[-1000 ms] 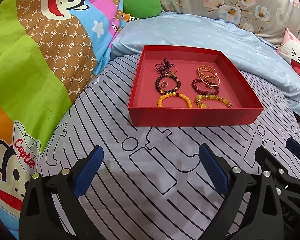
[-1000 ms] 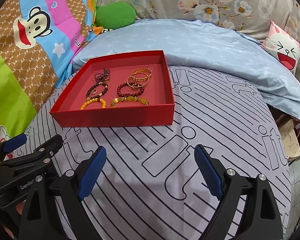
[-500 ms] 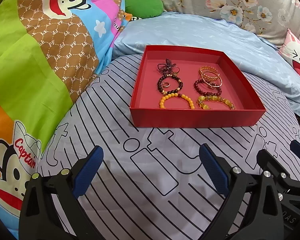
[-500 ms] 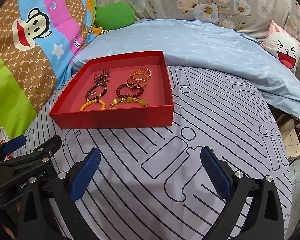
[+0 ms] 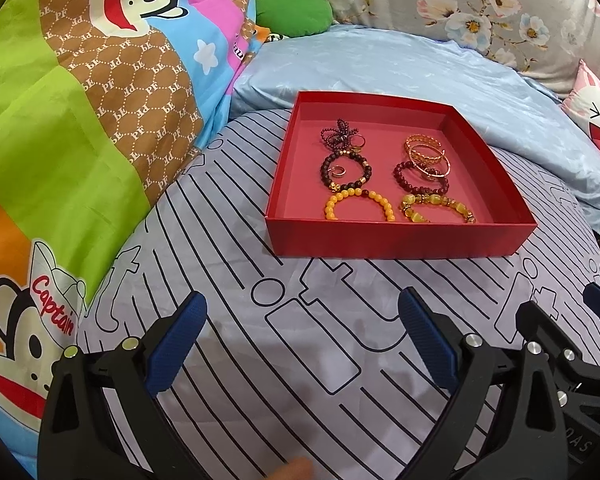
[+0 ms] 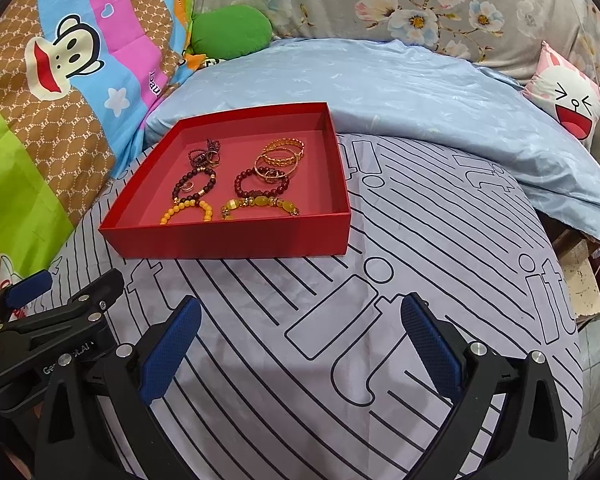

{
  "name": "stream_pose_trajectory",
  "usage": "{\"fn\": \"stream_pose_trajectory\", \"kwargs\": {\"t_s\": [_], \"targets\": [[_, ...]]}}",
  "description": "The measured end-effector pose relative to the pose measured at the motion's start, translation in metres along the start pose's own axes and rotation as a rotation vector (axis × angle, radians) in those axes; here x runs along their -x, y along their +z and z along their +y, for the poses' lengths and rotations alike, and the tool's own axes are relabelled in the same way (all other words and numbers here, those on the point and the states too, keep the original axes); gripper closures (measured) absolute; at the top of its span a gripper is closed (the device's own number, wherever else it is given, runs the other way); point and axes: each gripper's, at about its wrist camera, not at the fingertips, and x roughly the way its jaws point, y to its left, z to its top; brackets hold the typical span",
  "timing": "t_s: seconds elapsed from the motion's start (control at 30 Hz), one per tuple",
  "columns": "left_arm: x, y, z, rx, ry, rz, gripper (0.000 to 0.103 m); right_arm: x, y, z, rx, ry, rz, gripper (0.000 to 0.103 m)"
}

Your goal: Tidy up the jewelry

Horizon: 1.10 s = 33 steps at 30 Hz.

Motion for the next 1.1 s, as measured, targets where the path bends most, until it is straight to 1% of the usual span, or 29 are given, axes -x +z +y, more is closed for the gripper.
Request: {"fn": "stream_pose_trajectory", "kwargs": {"t_s": [1.1], "targets": [[-0.0006,0.0005,0.0021,0.002,0.004,0.0,0.011,0.0007,-0.0003,0.0005,-0.002,0.002,0.002,0.006]]}}
